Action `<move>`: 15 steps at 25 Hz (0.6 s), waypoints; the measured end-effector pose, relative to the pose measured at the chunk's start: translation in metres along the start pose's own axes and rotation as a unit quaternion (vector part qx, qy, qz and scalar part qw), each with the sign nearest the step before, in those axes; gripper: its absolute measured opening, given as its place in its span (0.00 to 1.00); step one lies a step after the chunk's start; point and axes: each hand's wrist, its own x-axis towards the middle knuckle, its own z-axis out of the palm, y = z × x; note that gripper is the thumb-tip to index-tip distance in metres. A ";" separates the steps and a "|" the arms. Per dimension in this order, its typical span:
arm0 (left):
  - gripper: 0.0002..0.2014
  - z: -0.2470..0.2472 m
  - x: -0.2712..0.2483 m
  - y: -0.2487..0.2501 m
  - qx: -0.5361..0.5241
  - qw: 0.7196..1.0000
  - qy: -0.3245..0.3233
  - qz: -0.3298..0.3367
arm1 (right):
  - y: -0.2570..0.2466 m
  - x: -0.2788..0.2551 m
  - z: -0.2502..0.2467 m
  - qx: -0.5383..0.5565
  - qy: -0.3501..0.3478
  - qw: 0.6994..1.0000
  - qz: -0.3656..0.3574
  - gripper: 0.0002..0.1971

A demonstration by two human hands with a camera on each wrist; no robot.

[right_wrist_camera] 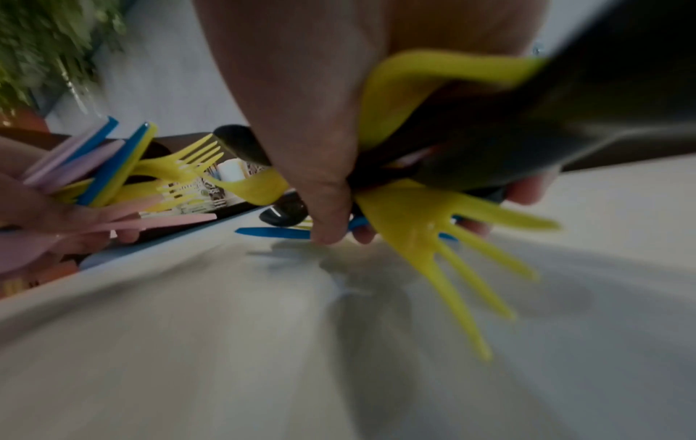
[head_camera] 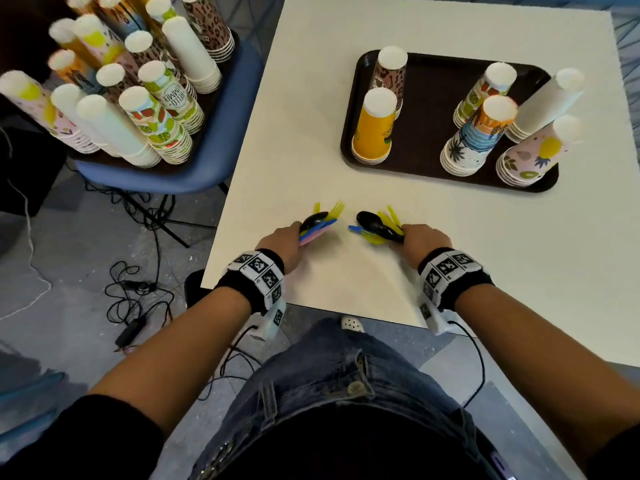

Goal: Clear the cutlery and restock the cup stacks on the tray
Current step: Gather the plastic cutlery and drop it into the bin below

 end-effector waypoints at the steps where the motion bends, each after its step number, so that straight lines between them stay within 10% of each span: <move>1: 0.17 -0.001 -0.003 0.002 -0.017 1.000 0.003 -0.007 | 0.000 -0.002 0.000 0.016 -0.005 1.000 0.000 0.14; 15: 0.20 -0.012 -0.029 -0.103 -0.182 0.981 0.043 -0.054 | -0.130 -0.004 0.007 0.011 0.000 0.994 -0.105 0.14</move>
